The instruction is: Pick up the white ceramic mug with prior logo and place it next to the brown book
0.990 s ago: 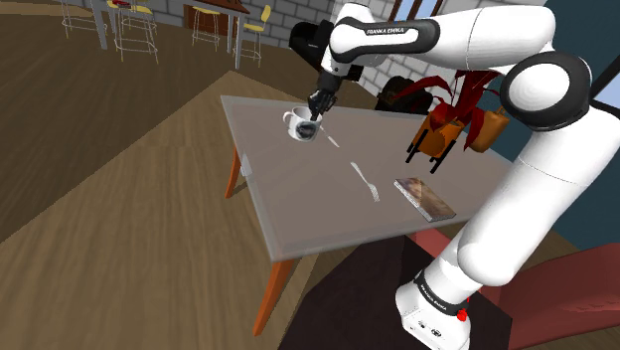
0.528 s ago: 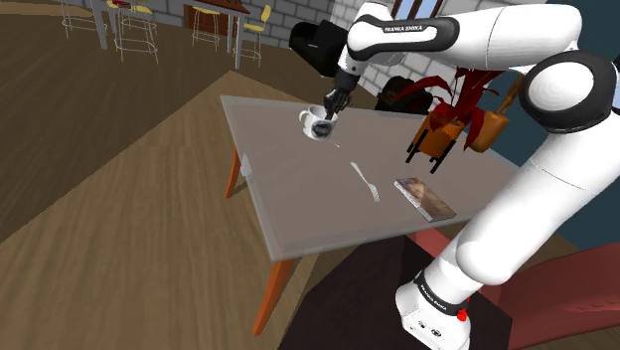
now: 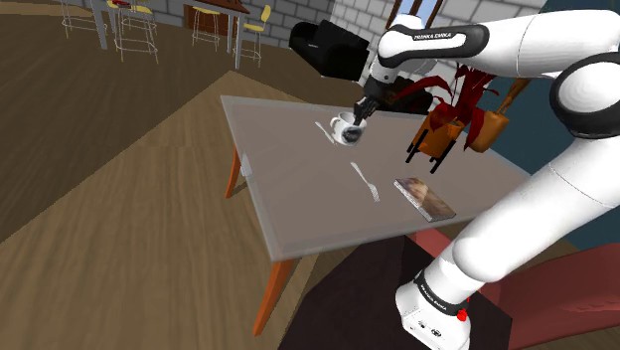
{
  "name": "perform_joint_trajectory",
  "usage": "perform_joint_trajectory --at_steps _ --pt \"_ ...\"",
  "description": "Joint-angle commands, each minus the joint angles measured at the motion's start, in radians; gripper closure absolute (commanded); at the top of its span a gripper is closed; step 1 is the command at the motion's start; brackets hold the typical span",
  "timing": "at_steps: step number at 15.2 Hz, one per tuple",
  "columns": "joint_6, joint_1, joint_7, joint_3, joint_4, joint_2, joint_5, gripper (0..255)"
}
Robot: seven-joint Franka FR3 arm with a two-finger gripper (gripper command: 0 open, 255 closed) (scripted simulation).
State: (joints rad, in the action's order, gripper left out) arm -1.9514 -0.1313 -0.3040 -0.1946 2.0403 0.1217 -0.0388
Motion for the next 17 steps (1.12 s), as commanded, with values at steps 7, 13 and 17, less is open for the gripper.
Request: perform_joint_trajectory --at_steps 7,13,17 --pt "0.009 -0.084 -0.171 -0.103 0.088 0.093 0.036 255" --pt "0.022 -0.146 -0.308 -0.191 0.104 0.120 0.064 255" --pt "0.033 -0.188 -0.411 -0.258 0.090 0.116 0.077 255"
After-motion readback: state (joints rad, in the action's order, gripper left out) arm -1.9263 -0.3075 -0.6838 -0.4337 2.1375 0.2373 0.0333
